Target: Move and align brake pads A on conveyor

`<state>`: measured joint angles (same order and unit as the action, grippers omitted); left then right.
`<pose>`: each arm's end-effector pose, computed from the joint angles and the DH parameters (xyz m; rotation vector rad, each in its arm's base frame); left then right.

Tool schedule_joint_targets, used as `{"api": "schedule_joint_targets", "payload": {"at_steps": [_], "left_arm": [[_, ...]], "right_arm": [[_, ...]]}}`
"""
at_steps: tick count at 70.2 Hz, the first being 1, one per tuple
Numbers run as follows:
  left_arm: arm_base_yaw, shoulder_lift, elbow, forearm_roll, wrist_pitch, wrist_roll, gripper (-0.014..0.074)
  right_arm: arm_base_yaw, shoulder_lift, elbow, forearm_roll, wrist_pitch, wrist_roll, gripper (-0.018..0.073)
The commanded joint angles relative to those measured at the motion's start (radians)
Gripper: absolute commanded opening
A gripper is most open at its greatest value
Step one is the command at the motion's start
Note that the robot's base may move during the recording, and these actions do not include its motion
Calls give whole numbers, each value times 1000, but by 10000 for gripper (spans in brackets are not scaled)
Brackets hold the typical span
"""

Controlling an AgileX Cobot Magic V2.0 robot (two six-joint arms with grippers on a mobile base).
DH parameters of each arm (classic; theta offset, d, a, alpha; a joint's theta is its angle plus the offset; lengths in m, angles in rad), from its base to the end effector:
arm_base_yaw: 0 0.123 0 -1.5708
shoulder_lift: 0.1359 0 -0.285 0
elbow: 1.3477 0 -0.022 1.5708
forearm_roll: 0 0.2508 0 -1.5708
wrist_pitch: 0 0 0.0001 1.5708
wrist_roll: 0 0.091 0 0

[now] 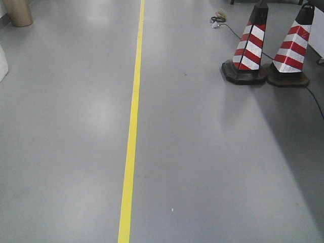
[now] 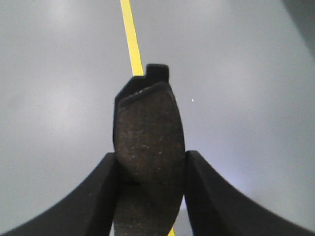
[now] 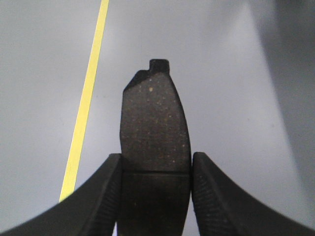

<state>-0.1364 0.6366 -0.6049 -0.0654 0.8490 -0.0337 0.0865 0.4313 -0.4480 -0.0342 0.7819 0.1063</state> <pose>0.1072 -0.0192 0.2930 0.0942 2.3660 -0.1612 0.0775 0.0045 0.2669 0.0079 2.2490 0.0636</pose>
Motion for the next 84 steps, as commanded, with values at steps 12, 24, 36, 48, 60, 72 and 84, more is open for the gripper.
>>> {"api": "schedule_joint_targets", "payload": {"at_steps": [12, 24, 36, 48, 60, 72, 84], "left_arm": [[-4, -5, -28, -8, -73, -8, -6], [-4, -5, -28, -8, -73, -8, -6], [-4, -5, -28, -8, -73, -8, -6], [-4, -5, -28, -8, -73, -8, -6], [-4, -5, -28, -8, -73, -8, -6], [-4, -5, -28, -8, -73, -8, -6], [-4, -5, -28, -8, -73, -8, -6]], "right_arm": [[-2, 5, -29, -9, -82, -9, 8], [-2, 5, -29, -9, -82, -9, 8], [-2, 5, -29, -9, -82, -9, 8], [-2, 5, -29, -9, -82, -9, 8], [-2, 5, -29, -9, -82, -9, 8], [-2, 5, -29, -9, -82, -9, 8], [-2, 5, -29, -9, -82, -9, 8]]}}
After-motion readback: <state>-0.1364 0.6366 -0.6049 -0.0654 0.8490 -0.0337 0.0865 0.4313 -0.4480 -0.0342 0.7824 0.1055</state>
